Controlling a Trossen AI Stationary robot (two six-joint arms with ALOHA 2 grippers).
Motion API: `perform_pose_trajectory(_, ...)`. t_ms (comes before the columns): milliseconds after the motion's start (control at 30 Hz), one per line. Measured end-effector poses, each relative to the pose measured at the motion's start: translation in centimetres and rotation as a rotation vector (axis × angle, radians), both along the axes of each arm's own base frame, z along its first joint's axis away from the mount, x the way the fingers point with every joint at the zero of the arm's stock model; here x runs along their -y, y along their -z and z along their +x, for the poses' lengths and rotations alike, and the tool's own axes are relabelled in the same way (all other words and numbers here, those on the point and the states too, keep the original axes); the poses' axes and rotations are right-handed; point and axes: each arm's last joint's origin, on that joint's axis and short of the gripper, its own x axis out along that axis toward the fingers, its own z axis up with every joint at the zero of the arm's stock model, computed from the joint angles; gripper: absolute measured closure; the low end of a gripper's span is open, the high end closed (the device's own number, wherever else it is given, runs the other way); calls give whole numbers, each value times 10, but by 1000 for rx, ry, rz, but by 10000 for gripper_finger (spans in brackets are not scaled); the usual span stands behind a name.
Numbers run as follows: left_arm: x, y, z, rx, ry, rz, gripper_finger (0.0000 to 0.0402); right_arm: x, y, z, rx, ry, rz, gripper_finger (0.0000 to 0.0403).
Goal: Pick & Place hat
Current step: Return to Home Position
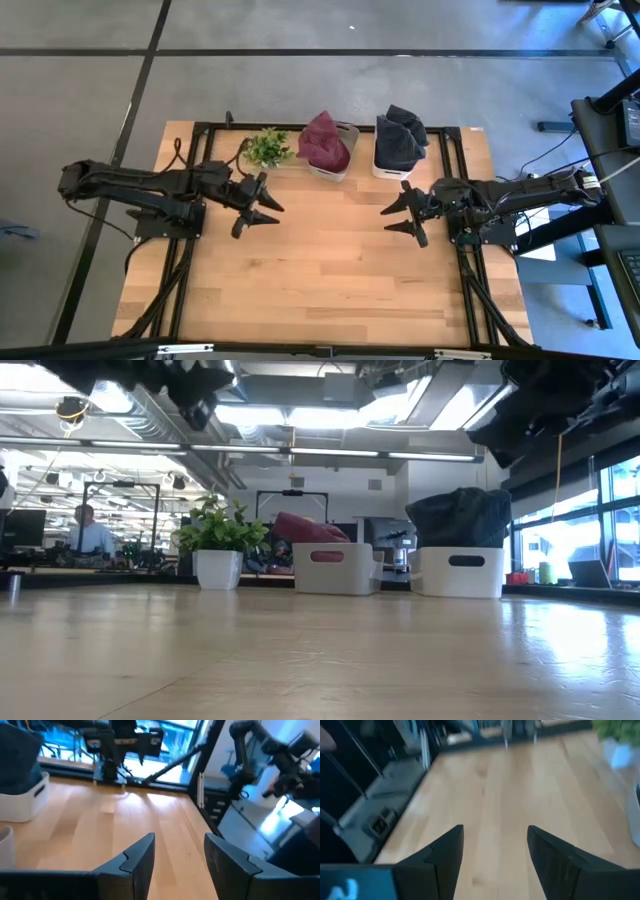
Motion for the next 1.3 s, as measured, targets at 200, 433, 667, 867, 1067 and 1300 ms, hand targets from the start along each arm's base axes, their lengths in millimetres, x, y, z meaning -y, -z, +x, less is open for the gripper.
perform_pose_trajectory(200,-2,17,-26,178,-25,-50,239,1,20,-9,223,9,56,183)
perform_pose_trajectory(433,-6,42,-53,241,-102,-87,236,4,31,-29,301,56,135,183)
perform_pose_trajectory(667,-10,45,-70,318,-116,-91,235,6,31,-45,394,68,112,183)
perform_pose_trajectory(867,-11,47,-82,344,-138,-113,235,7,35,-56,473,69,103,183)
perform_pose_trajectory(1067,-11,49,-91,332,-171,-100,236,7,39,-61,515,80,72,183)
perform_pose_trajectory(1300,-12,41,-105,451,-204,-44,235,8,40,-69,549,81,72,183)
